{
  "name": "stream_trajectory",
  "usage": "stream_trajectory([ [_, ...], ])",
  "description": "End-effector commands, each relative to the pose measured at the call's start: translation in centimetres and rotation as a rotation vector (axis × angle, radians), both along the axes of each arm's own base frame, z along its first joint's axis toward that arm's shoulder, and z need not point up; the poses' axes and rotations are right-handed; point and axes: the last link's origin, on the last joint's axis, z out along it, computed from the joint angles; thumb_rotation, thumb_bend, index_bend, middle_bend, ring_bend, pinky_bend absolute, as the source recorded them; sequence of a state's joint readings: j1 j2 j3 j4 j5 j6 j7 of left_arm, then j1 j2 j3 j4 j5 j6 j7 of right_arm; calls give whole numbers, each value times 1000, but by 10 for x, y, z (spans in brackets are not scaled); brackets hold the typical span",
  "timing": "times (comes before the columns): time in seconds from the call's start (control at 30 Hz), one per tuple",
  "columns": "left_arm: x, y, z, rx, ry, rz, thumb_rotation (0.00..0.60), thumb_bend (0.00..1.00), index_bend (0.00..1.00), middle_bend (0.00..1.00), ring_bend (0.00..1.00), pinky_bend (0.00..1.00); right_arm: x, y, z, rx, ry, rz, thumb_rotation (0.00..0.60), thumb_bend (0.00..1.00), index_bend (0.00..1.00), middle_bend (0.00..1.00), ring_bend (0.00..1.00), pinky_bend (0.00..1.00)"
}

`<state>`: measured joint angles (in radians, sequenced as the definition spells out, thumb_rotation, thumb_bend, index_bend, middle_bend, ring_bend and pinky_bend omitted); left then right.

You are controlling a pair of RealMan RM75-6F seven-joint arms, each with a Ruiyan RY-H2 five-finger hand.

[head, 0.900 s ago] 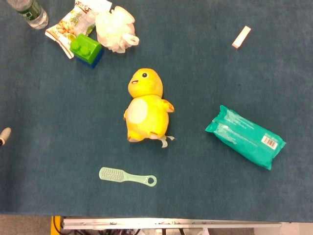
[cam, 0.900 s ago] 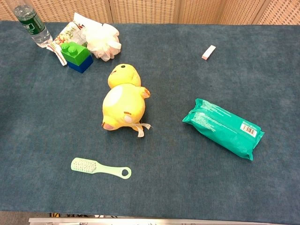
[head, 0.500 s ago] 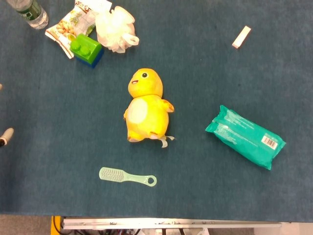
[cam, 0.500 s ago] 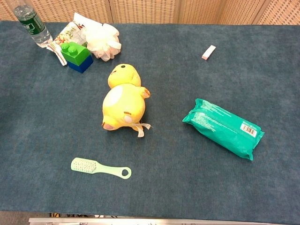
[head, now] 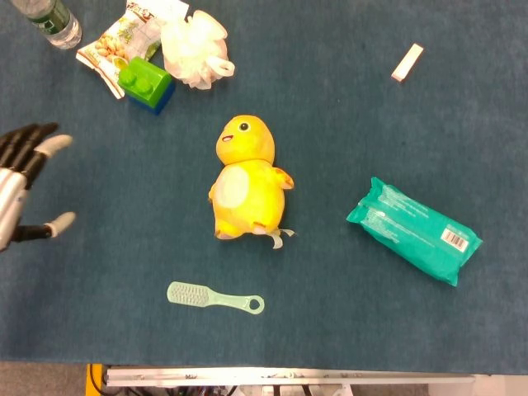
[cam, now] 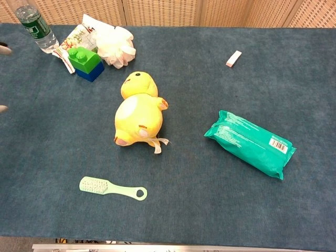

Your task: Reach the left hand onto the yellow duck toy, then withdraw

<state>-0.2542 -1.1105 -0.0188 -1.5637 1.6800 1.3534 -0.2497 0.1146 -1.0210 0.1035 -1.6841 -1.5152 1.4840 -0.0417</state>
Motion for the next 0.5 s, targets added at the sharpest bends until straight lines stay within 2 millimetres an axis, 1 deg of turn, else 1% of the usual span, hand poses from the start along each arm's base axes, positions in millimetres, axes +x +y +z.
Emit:
stream_trajectory([
  [0.03,10,13,-10,-71,-18,-74,600,168,129,108,74,92,1,-1,1,-1,0,-1,600,228,143,229,131,311],
  [0.17,24,26,-22,-130,-59,-157,600,164,129,108,75,91,2,0,2,0,0,-2,600,229,143,229,131,311],
  [0.3,37,35,-36,-201,-83,-232,599,120,129,108,74,82,2,0,2,0,0,-6,600,228,143,229,131,311],
  [0.33,42,37,-41,-225,-91,-252,590,110,129,108,74,80,2,0,2,0,0,-6,600,229,143,229,131,311],
  [0.37,45,38,-44,-245,-96,-266,546,96,128,108,72,76,2,1,2,0,1,-7,600,228,143,229,131,311],
  [0.43,51,41,-51,-285,-108,-292,406,80,123,108,64,70,2,1,2,-1,0,-8,600,228,143,229,131,311],
  [0.5,59,42,-60,-329,-131,-315,324,71,113,107,56,58,2,2,2,-1,0,-10,600,228,143,230,131,311],
])
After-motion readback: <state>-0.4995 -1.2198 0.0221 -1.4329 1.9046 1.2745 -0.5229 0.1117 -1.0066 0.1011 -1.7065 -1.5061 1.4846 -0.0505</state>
